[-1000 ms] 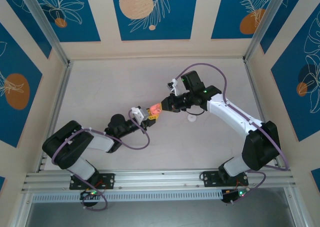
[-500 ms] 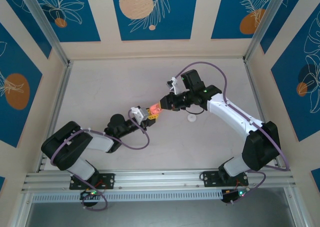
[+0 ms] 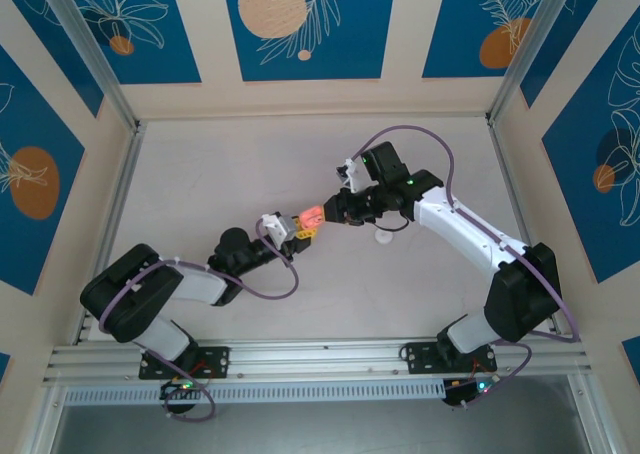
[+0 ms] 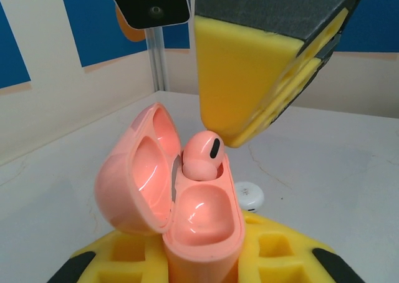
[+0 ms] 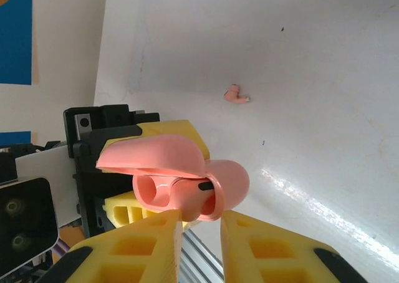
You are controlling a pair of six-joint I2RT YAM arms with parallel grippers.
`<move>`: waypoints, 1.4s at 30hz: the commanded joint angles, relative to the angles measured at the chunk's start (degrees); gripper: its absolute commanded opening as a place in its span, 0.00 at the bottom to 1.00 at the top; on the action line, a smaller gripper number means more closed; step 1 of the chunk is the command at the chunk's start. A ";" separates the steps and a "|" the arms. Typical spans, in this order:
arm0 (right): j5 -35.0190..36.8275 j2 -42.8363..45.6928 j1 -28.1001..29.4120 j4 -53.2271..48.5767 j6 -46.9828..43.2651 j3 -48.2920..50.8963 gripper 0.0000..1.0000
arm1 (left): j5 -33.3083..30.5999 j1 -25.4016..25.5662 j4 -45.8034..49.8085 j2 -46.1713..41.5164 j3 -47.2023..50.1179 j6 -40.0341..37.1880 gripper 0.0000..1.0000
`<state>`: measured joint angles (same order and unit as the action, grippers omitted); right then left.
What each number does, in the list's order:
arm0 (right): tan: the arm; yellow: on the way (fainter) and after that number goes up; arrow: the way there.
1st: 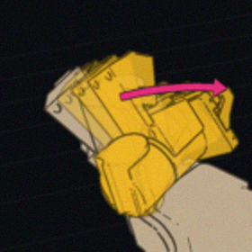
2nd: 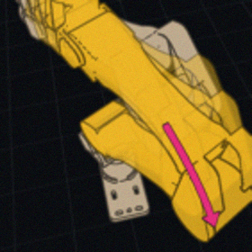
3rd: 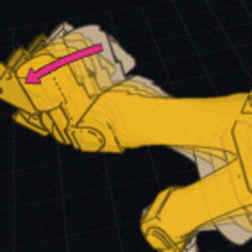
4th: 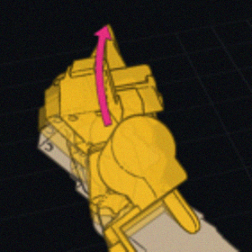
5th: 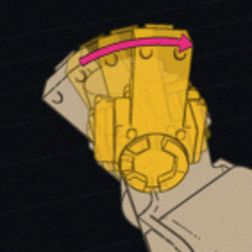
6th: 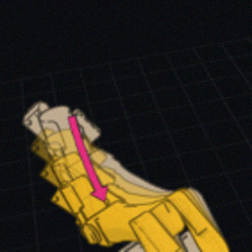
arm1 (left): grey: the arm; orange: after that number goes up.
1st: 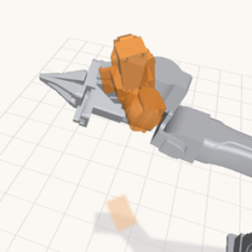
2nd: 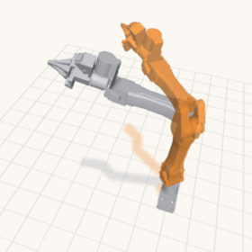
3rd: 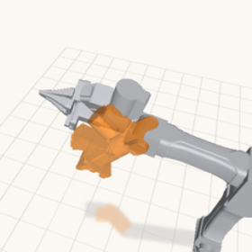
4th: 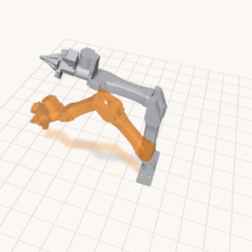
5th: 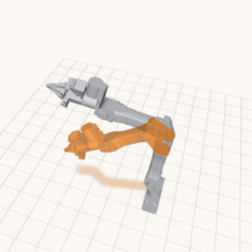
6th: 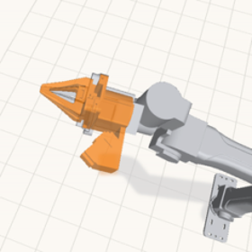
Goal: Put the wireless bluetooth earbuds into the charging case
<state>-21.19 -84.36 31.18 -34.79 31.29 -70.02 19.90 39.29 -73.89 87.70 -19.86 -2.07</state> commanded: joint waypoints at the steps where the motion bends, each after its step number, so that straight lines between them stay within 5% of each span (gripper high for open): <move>1: 0.42 2.48 0.55 -1.80 -0.88 -1.61 0.26 | 0.86 0.61 -0.92 -1.43 0.10 -0.92 0.00; 29: 1.74 0.25 2.04 -2.35 -2.28 -3.91 0.26 | 1.46 0.59 -0.38 -2.27 -0.01 -1.13 0.00; 42: 1.96 -2.08 2.56 -3.04 -2.90 -4.64 0.19 | 1.28 0.61 -0.01 -2.67 -0.09 -1.42 0.00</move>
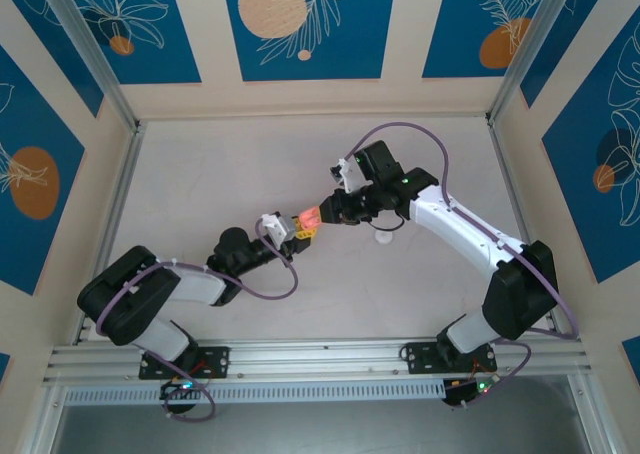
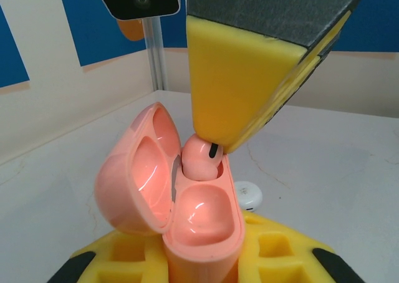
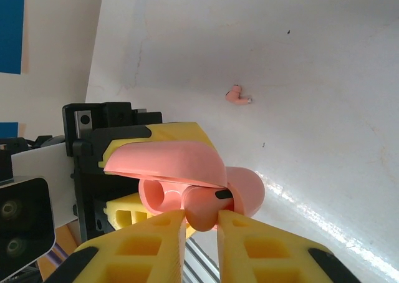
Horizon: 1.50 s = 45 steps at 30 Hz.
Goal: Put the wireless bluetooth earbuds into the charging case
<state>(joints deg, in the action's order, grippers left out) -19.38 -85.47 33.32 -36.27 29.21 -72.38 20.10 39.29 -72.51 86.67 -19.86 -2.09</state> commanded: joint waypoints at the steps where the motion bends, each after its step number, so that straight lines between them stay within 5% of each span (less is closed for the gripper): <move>1: 0.50 -1.09 0.42 -1.81 -0.81 -2.40 0.18 | 1.08 0.57 -1.37 -1.69 -0.09 -1.43 0.00; 11: 3.27 -2.17 0.43 -3.90 -0.56 -3.37 0.17 | 0.95 0.59 0.27 -2.82 -0.09 -1.91 0.00; 25: -0.78 5.60 -0.26 3.85 -0.11 0.32 0.30 | -0.40 0.56 1.52 -3.70 0.33 -1.26 0.00; 45: 7.90 11.06 0.49 -1.68 -0.82 3.62 0.30 | -1.48 -3.40 14.61 -11.42 -0.18 3.43 0.00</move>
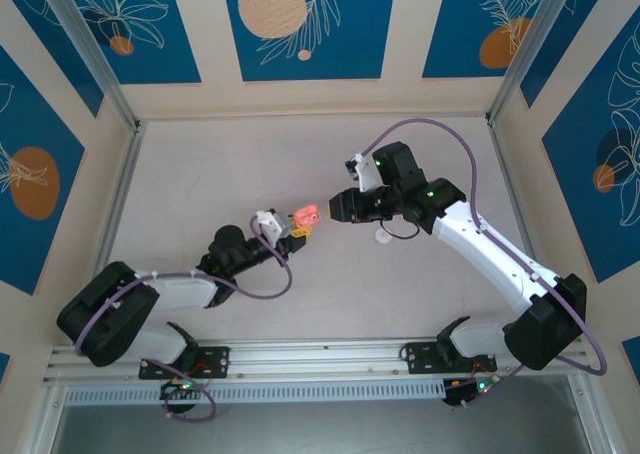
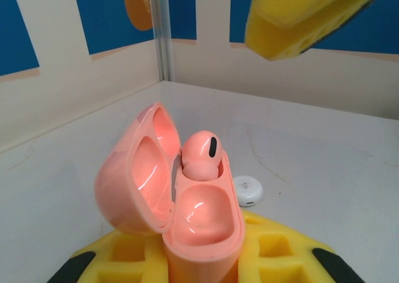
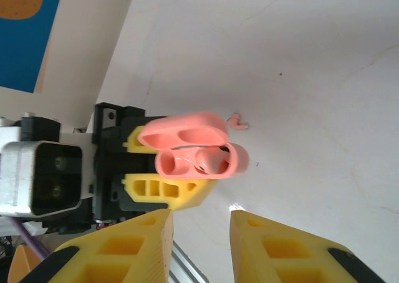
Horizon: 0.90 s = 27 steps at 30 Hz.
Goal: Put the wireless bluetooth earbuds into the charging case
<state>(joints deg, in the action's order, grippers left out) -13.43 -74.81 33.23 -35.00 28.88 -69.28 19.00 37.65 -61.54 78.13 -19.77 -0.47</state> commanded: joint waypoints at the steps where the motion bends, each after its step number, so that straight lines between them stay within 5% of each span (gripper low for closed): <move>1: 2.21 0.32 0.86 -3.20 -0.40 0.44 0.31 | -0.17 -2.26 5.15 -3.79 -0.32 2.04 0.00; 14: 7.96 -4.72 5.87 -8.28 1.91 -5.11 0.31 | 0.47 -13.85 29.99 -15.15 -2.38 9.69 0.00; 27: 13.37 -17.77 13.54 -13.94 3.94 -17.19 0.31 | 4.96 -26.24 39.63 -19.94 -1.78 16.72 0.00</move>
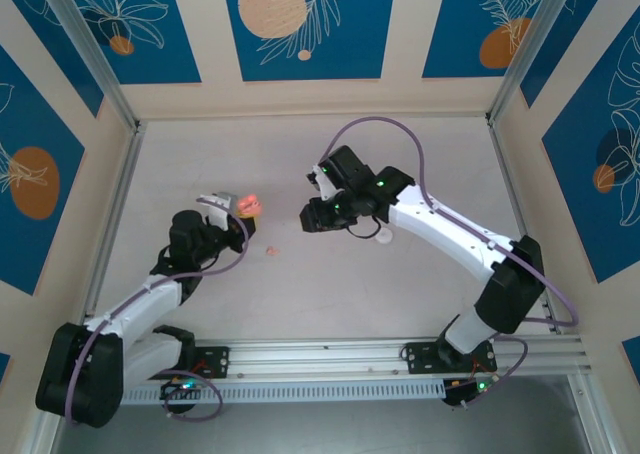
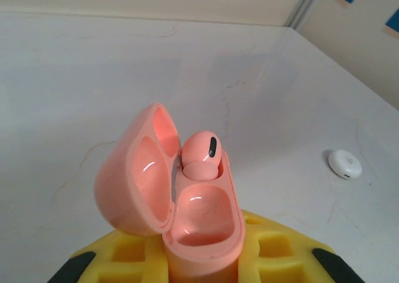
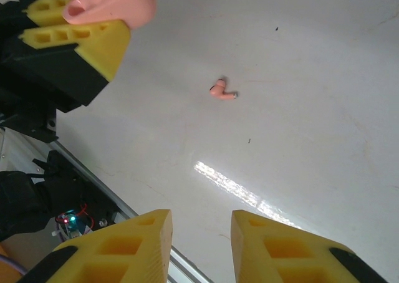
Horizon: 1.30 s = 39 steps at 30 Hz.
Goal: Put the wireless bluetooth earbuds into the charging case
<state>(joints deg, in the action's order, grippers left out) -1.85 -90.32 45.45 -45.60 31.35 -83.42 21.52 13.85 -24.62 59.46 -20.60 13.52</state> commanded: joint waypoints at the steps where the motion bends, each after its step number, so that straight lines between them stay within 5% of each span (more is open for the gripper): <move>1: 1.99 -3.36 1.74 -3.75 1.59 -3.92 0.31 | 2.60 -3.19 2.97 -1.41 -0.72 3.29 0.00; 17: 0.06 -24.14 5.50 -9.42 0.04 -18.55 0.40 | -0.04 -8.84 6.51 -3.09 1.18 6.70 0.00; 39: -8.52 -39.67 3.07 6.03 -9.93 -21.90 0.44 | -0.86 -9.10 6.16 -1.72 1.35 5.84 0.00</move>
<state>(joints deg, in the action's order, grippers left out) -7.81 -128.31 48.66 -41.32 23.49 -103.04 20.91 5.63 -18.33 57.54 -19.81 19.44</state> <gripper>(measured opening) 0.436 0.192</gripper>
